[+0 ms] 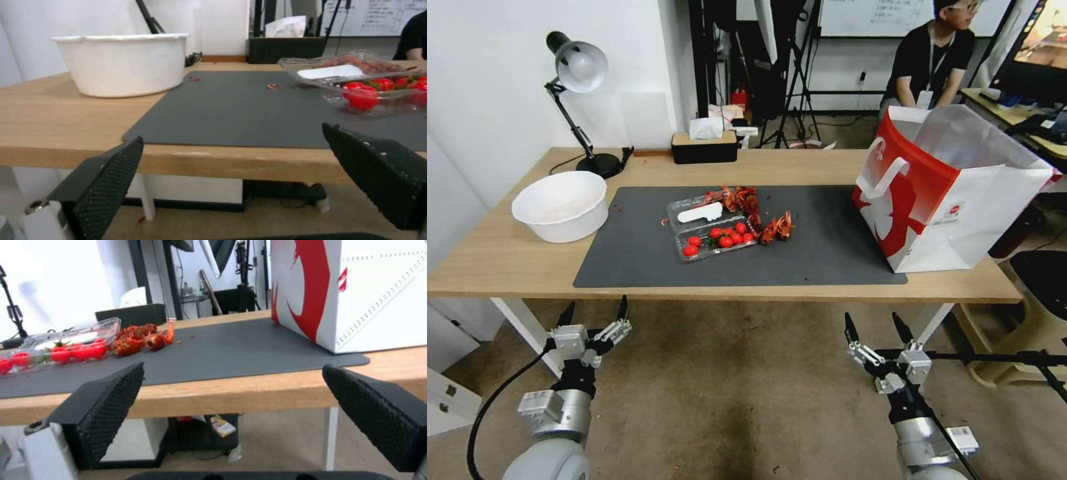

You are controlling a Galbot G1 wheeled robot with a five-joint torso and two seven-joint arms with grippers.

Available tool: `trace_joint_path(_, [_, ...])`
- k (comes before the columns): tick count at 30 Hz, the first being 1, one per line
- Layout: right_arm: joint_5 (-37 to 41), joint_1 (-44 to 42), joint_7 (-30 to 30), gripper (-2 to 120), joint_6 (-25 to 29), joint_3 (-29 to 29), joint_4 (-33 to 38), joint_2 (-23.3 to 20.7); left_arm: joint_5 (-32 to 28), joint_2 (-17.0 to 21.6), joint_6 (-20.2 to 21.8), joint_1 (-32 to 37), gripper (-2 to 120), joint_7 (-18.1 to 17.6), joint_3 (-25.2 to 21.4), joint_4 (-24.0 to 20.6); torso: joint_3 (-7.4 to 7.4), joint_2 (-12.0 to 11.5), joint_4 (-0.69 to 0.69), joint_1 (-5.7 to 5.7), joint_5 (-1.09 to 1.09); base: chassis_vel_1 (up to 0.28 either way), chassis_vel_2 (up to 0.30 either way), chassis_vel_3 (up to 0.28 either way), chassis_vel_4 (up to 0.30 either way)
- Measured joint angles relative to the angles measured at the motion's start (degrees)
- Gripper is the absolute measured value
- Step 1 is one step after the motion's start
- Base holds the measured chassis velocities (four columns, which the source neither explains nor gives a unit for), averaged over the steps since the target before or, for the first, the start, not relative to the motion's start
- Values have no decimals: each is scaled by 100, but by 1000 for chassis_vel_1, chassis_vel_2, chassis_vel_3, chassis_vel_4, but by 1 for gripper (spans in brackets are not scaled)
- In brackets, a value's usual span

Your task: Pick up the trash from the table and place it into the takeout bag.

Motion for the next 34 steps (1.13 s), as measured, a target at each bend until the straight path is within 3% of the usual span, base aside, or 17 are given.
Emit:
trace_joint_path(19, [-79, 93, 68, 100, 55, 76, 32, 28, 99, -173, -676, -31, 100, 483, 123, 487, 0, 0, 0, 0, 0, 0, 0, 0, 0])
trace_joint_path(34, [-92, 89, 70, 100, 76, 79, 32, 33, 100, -173, -687, -36, 100, 489, 122, 491, 0, 0, 0, 0, 0, 0, 0, 0, 0])
